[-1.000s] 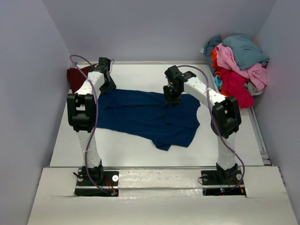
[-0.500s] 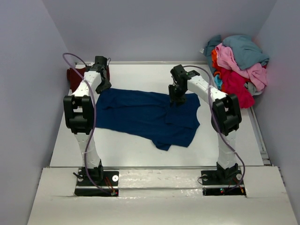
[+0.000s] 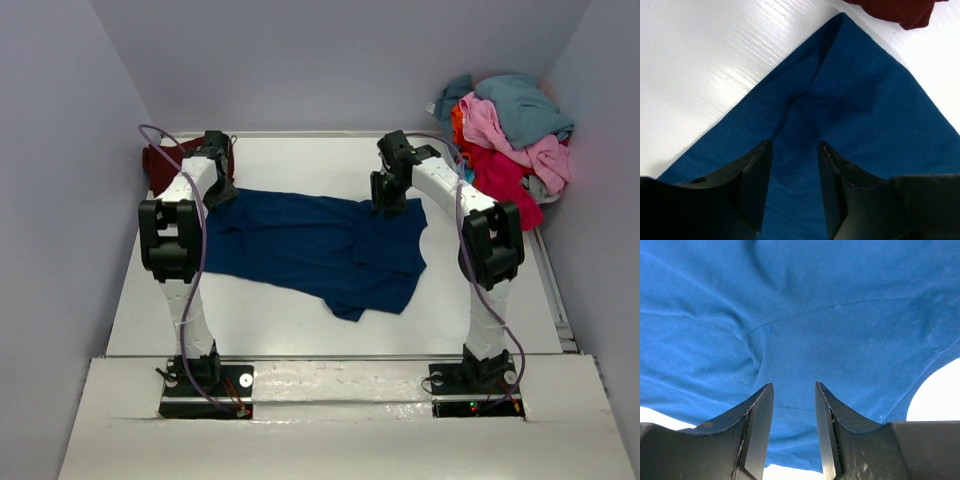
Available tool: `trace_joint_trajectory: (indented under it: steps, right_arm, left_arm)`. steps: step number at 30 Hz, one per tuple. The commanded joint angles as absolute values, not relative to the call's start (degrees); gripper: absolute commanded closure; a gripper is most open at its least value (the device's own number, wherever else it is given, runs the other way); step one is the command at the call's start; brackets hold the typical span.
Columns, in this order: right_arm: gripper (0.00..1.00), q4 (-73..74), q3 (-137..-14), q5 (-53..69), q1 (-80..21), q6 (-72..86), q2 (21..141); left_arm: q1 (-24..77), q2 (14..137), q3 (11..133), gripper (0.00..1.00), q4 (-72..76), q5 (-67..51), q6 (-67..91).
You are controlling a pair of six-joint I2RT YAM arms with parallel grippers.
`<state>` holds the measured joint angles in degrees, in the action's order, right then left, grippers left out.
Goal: Fold and stack the t-shirts
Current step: Fold the flattened tshirt in 1/3 of the way
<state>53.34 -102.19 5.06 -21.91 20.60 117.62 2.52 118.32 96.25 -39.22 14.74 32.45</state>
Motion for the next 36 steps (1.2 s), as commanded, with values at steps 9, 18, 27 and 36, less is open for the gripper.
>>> trace_joint_trajectory:
  steps: [9,18,27,36]
  right_arm:
    - [0.56,48.95,-101.34,3.43,-18.81,24.70,115.66]
    - [0.64,47.46,-97.04,4.92,-18.81,25.75,116.28]
    - [0.71,45.53,-91.41,5.89,-18.81,27.69,114.00]
    - [0.71,46.14,-84.21,7.12,-18.81,28.39,110.13]
  left_arm:
    - [2.55,124.80,111.42,0.48,-44.03,14.41,31.64]
    - [2.55,129.90,114.96,0.48,-45.35,12.13,29.71]
    - [3.07,132.54,114.35,0.48,-44.91,11.43,27.42]
    - [3.08,134.21,115.05,0.48,-45.44,11.87,27.42]
